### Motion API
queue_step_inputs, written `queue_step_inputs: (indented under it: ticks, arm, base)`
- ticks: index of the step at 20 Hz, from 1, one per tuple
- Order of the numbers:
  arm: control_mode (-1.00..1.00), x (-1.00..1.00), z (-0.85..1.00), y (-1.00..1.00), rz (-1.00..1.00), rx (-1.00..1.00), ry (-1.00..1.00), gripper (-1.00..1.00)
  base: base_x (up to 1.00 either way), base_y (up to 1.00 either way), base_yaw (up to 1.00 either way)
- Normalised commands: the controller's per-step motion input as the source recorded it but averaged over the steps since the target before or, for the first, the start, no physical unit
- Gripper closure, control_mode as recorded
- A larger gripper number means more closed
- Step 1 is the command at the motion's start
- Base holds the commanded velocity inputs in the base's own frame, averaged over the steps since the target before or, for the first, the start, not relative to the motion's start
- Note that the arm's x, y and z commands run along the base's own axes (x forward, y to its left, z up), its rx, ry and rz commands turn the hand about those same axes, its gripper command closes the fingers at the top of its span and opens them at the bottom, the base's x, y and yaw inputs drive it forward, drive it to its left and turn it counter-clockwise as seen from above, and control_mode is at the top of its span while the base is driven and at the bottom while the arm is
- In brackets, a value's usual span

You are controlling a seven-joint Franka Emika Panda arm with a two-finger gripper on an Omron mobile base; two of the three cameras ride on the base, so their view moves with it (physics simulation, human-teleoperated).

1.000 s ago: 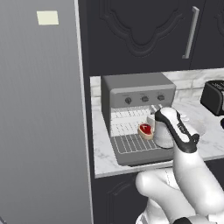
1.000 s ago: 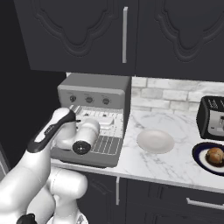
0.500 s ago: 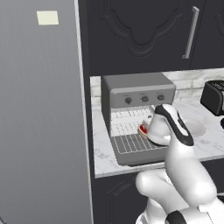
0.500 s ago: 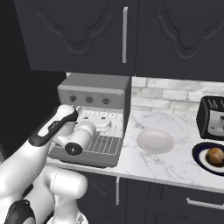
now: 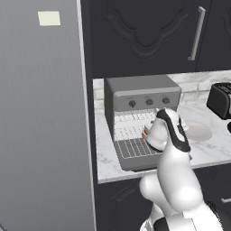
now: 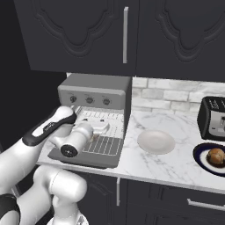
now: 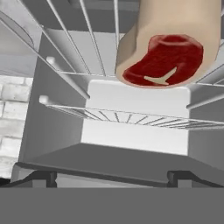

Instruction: Open the toaster oven door. Place the bread on the top rack in the toaster oven and place the steak on the bottom rack.

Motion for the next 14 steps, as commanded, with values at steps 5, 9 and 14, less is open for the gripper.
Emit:
queue_step_inputs:
  ticks: [5,9,14]
  arm:
    - [-1.00,-0.06,0.01,0.00,0.00,0.00,0.00,-1.00]
    - [-1.00,0.00,0.09,0.00,0.00,0.00,0.00,-1.00]
    - [-1.00,-0.07,0.22,0.00,0.00,0.00,-0.02,-1.00]
  base:
    - [0.00,0.00,0.00]
    - [0.00,0.00,0.00]
    - [0.00,0.00,0.00]
